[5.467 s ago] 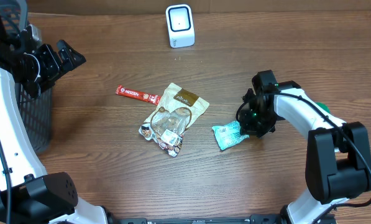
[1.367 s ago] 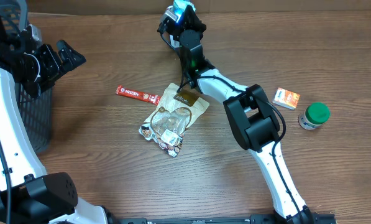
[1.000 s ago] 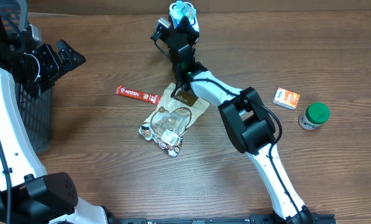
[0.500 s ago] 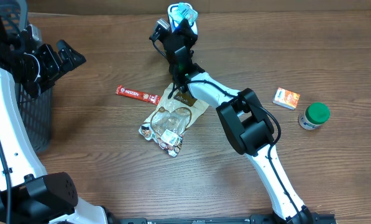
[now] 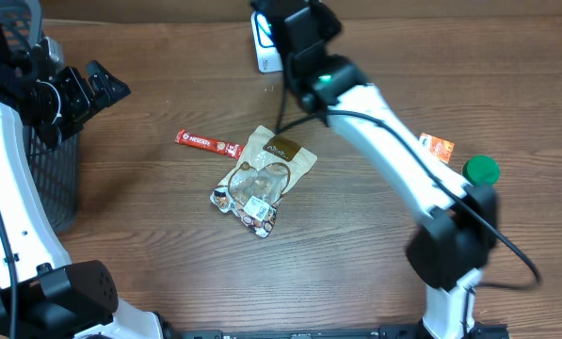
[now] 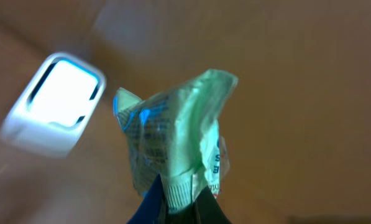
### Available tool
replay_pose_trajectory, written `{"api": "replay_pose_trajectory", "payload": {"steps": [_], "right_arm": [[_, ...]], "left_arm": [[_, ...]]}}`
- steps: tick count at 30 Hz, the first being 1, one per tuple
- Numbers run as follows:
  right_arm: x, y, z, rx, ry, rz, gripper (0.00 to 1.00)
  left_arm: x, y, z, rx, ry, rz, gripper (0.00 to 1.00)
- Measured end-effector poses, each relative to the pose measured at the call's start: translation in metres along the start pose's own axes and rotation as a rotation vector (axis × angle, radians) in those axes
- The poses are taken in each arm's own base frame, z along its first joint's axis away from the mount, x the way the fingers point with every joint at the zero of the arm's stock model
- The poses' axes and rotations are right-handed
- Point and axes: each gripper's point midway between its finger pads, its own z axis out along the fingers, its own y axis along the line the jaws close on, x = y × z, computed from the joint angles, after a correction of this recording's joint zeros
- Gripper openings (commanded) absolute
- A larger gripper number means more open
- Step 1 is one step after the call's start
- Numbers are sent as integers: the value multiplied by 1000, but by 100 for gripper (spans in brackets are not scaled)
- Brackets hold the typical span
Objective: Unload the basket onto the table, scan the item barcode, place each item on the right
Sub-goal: 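Carry the wipes packet back right and release it on the table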
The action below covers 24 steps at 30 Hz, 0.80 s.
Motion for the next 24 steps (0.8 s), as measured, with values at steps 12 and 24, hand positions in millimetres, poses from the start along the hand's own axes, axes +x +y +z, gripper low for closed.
{"api": "replay_pose_trajectory", "payload": {"steps": [12,24], "right_arm": [[228,28,-46,-525,863,362,4],[317,31,-24,-525,1051,590,70]], "left_arm": [[0,0,0,0,0,0,100],[0,0,0,0,0,0,100]]}}
